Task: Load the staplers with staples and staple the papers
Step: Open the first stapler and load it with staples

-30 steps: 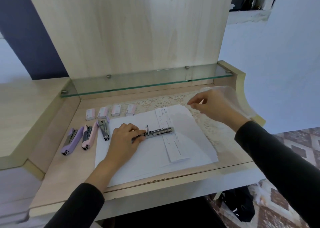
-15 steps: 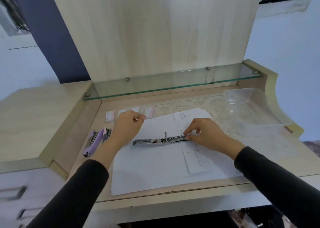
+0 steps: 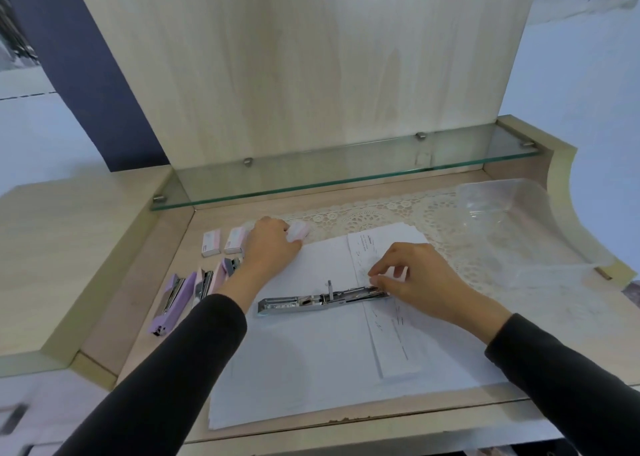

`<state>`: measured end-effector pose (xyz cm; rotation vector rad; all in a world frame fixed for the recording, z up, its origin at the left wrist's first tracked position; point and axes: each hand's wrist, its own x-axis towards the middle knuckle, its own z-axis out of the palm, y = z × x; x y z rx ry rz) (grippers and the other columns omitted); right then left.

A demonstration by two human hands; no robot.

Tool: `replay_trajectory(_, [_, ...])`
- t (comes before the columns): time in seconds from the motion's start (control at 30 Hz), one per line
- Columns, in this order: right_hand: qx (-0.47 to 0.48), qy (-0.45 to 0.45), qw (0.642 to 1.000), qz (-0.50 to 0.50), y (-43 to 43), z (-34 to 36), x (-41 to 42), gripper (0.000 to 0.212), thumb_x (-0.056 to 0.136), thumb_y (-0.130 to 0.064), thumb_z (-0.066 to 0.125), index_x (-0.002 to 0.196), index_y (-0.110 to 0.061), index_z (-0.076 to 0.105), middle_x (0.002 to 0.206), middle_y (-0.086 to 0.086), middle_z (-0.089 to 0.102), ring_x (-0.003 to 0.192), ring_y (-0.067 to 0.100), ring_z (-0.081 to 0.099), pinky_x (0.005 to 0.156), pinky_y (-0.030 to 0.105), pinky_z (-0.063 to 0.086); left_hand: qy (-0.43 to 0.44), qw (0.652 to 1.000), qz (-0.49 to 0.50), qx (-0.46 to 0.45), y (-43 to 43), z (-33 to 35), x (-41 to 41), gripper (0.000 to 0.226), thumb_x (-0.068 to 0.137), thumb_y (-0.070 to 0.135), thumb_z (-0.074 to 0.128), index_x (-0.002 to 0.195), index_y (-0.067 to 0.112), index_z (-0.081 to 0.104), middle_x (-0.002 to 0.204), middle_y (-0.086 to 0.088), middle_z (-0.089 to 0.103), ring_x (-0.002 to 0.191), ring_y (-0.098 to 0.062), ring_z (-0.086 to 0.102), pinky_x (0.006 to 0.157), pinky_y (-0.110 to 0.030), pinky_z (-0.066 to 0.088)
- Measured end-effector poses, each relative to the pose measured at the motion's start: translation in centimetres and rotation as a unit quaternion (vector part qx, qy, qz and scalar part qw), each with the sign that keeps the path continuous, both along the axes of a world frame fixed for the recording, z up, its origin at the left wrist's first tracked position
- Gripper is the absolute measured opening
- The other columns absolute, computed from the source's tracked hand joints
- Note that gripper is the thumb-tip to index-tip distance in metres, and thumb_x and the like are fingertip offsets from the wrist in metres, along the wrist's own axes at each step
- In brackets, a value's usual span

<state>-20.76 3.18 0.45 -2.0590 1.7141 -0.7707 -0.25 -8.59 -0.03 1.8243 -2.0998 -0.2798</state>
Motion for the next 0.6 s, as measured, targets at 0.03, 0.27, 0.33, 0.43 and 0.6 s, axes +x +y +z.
replay_trajectory(0.03, [-0.005,-0.008,1.0,-0.002,-0.2,0.2,0.1,0.009,0.081,-0.026,0.064,0.083,-0.023,0.072,0.086,-0.007,0.065,0.071,0.006,0.053,0.064,0.018,0.042,0.022,1.0,-0.008,-0.004,0.0,0.1,0.3,0.032,0.082,0.023,0.064,0.108,0.003,0.064,0.109,-0.016,0.057,0.092,-0.029,0.055,0.071,-0.026,0.04])
replay_trajectory(0.27, [-0.005,-0.017,1.0,0.002,-2.0,0.9,1.4,0.008,0.082,-0.022,0.064,0.084,-0.019,0.072,0.085,-0.006,0.065,0.071,0.013,0.059,0.073,0.026,0.048,0.078,0.995,-0.053,-0.009,2.8,1.0,1.8,0.037,0.081,0.006,0.064,0.118,0.004,0.06,0.097,-0.009,0.06,0.082,-0.017,0.055,0.061,-0.005,0.03])
replay_trajectory(0.33, [0.007,-0.005,1.0,0.011,-2.7,0.9,2.0,0.01,0.083,-0.022,0.064,0.087,-0.018,0.071,0.086,-0.006,0.064,0.07,0.011,0.059,0.069,0.02,0.046,0.093,0.994,-0.059,0.019,3.3,0.7,2.2,0.04,0.082,0.007,0.065,0.121,0.006,0.058,0.077,0.004,0.053,0.063,-0.004,0.048,0.053,0.003,0.031])
replay_trajectory(0.43, [0.023,0.019,0.999,0.028,-3.7,0.9,2.7,0.014,0.083,-0.021,0.064,0.094,-0.016,0.07,0.086,-0.007,0.062,0.063,-0.001,0.05,0.06,0.007,0.035,0.091,0.992,-0.075,0.043,3.9,0.5,2.7,0.04,0.082,0.009,0.065,0.122,0.009,0.058,0.076,-0.002,0.051,0.059,-0.012,0.045,0.051,0.003,0.033])
replay_trajectory(0.6, [0.032,0.039,0.997,0.051,-5.0,1.6,3.8,0.024,0.08,-0.021,0.067,0.104,-0.017,0.066,0.093,-0.002,0.067,0.064,-0.003,0.046,0.064,0.013,0.038,0.089,0.991,-0.088,0.055,4.5,0.4,3.2,0.041,0.083,0.009,0.064,0.123,0.012,0.056,0.075,0.004,0.055,0.059,-0.002,0.045,0.051,0.002,0.034])
